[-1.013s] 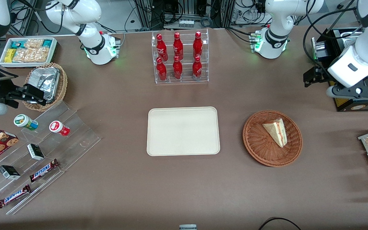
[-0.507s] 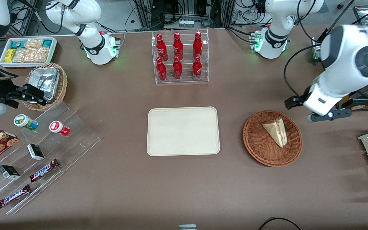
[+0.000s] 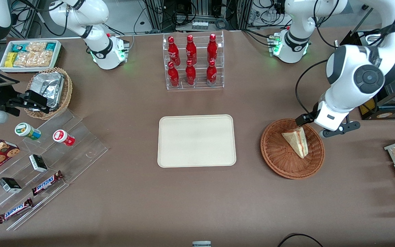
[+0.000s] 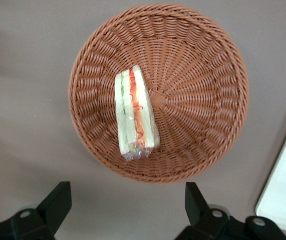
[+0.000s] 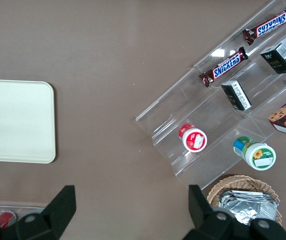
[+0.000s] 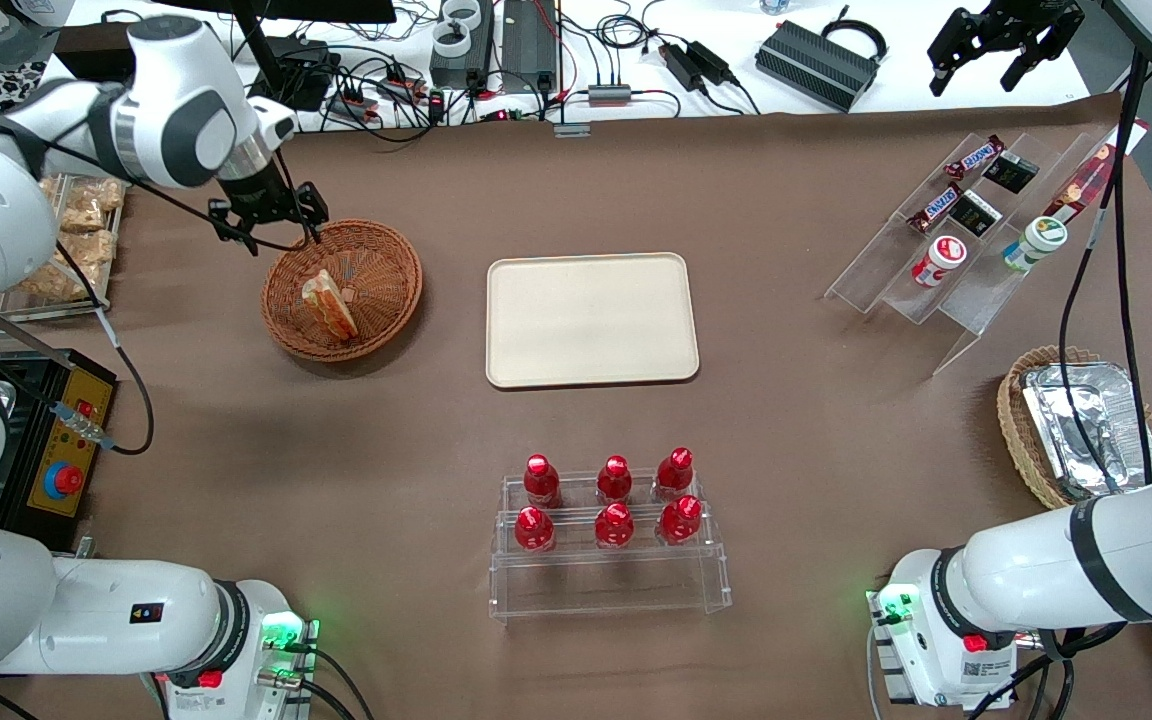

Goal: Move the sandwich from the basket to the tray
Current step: 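Lower the open left gripper around the wrapped sandwich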

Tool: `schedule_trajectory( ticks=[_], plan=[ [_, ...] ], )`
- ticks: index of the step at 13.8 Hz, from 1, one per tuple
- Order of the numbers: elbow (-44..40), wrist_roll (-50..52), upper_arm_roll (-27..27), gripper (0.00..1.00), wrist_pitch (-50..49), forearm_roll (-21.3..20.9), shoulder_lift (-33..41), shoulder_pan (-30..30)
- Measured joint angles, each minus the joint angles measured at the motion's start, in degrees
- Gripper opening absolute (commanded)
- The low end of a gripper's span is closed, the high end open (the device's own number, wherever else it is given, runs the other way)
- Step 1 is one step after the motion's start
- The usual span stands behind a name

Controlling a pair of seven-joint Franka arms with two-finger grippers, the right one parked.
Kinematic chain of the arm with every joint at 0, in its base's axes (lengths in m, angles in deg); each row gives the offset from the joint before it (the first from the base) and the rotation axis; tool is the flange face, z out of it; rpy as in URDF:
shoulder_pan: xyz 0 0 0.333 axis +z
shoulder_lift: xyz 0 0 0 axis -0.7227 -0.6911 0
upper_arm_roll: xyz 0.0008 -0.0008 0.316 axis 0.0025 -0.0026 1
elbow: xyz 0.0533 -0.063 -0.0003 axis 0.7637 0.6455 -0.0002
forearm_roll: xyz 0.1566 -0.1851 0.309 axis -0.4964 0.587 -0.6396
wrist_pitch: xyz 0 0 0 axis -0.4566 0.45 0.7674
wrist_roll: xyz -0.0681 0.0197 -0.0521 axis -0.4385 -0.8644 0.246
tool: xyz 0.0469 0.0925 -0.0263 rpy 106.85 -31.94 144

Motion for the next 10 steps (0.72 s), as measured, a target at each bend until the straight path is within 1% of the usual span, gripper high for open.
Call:
schedule_trajectory(
  ticks=[4, 10],
  plan=[
    [3.1, 5.7, 0.0, 1.0, 7.1, 0.0, -2.2, 0.0],
    [7.3, 10.8, 0.0, 1.0, 16.3, 0.0, -4.0, 0.1]
  ],
)
